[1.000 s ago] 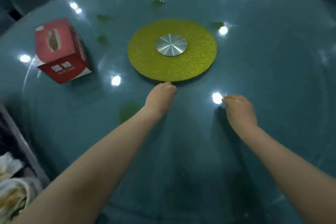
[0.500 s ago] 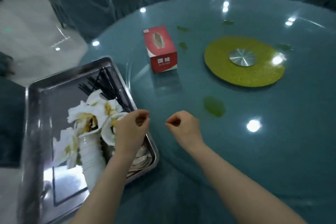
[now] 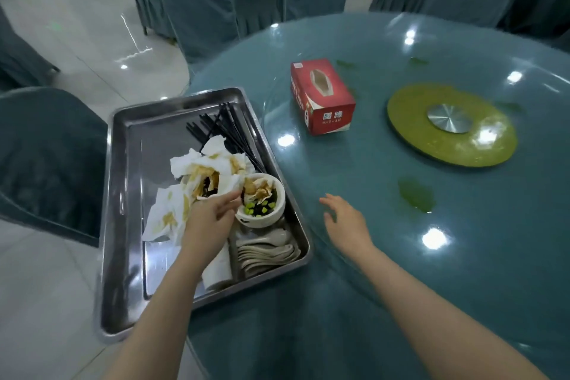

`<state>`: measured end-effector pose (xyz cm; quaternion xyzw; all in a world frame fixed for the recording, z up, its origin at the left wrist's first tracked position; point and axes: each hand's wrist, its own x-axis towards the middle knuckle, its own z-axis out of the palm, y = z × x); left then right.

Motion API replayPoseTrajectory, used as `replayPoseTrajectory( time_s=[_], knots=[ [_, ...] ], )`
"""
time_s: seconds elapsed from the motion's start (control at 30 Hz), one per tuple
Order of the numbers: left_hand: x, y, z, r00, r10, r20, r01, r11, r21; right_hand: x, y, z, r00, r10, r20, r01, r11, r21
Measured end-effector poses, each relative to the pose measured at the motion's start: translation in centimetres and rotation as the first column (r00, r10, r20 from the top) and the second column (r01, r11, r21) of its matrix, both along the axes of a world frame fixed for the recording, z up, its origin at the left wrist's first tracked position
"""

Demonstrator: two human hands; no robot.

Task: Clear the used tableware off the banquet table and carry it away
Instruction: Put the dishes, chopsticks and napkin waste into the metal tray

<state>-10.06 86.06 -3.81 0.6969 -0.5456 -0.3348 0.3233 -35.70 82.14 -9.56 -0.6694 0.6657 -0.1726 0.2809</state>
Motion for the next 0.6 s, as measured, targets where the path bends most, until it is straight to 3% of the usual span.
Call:
replayPoseTrajectory(
  time_s=[0.07,0.13,0.4,0.6],
  knots=[
    [-0.4,0.7,-0.2,0.998,0.039,-0.058,-0.038,0.999,0.011,-4.1,1.9,-1.8,0.974,0.096,-0.207,-0.072,0.990,0.119],
    [-1.2,1.3,-0.4,0.993,0.061,-0.102,-0.058,0.998,0.030,-7.1,3.9,-3.2,0.934,0.183,-0.308,-0.130,0.974,0.184],
    [-4.5,3.1,-0.3,0.993,0.037,-0.108,-0.034,0.999,0.030,-12.1,7.8,-3.6,0.939,0.169,-0.300,-0.127,0.980,0.154],
    [-7.2,3.0,0.3,0.994,0.008,-0.110,-0.006,1.000,0.018,-15.9,11.0,-3.2,0.962,0.021,-0.271,-0.001,0.997,0.072]
  ],
)
